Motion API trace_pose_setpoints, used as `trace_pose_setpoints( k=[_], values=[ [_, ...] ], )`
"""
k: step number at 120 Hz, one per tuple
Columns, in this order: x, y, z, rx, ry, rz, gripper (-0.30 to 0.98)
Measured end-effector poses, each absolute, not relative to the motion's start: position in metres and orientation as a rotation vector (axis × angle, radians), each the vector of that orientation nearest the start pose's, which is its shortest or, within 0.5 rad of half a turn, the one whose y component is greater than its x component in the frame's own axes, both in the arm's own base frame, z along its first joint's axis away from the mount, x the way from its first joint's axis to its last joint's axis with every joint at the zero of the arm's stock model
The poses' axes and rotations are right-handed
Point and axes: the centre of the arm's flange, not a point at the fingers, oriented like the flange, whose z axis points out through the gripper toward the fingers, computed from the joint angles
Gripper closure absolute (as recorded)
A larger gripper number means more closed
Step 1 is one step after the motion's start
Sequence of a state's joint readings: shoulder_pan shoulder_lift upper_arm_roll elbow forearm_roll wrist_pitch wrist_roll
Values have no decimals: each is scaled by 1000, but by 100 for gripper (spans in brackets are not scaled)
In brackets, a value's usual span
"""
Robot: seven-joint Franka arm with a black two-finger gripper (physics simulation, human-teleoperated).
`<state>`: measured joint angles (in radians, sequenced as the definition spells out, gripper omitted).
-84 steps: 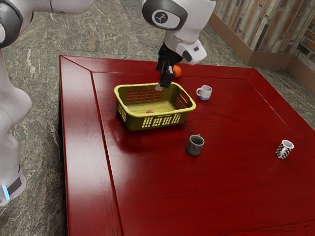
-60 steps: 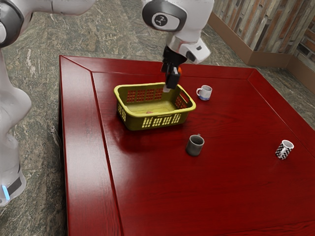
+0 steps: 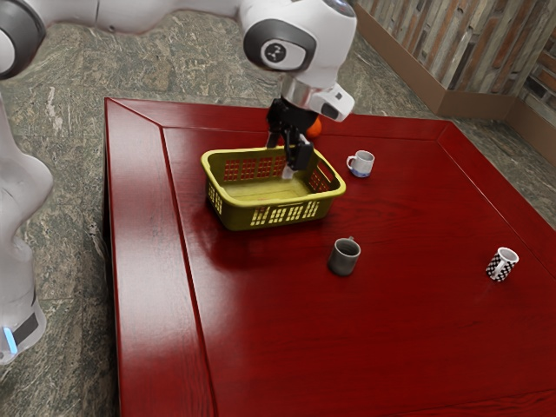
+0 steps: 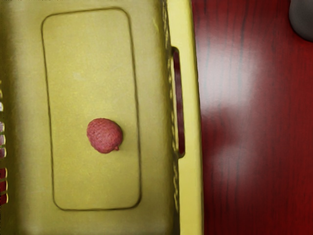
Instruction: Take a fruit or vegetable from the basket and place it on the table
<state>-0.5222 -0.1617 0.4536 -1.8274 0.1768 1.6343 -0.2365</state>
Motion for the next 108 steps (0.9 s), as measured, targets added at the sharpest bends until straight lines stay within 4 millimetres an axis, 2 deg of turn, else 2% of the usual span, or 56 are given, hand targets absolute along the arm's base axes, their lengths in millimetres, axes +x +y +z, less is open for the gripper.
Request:
trace_pose_setpoints(
  k=[10,27,45,86,96,108],
  values=[
    [509,9,579,-3019,-278,57,0],
    [508,13,568,-3015,-327,81,0],
    [506,29,556,-3011,-403,112,0],
    [499,35,534,-3008,-463,156,0],
    [498,48,526,-3006,-495,166,0],
    [498,51,525,-3011,-486,143,0]
  ],
)
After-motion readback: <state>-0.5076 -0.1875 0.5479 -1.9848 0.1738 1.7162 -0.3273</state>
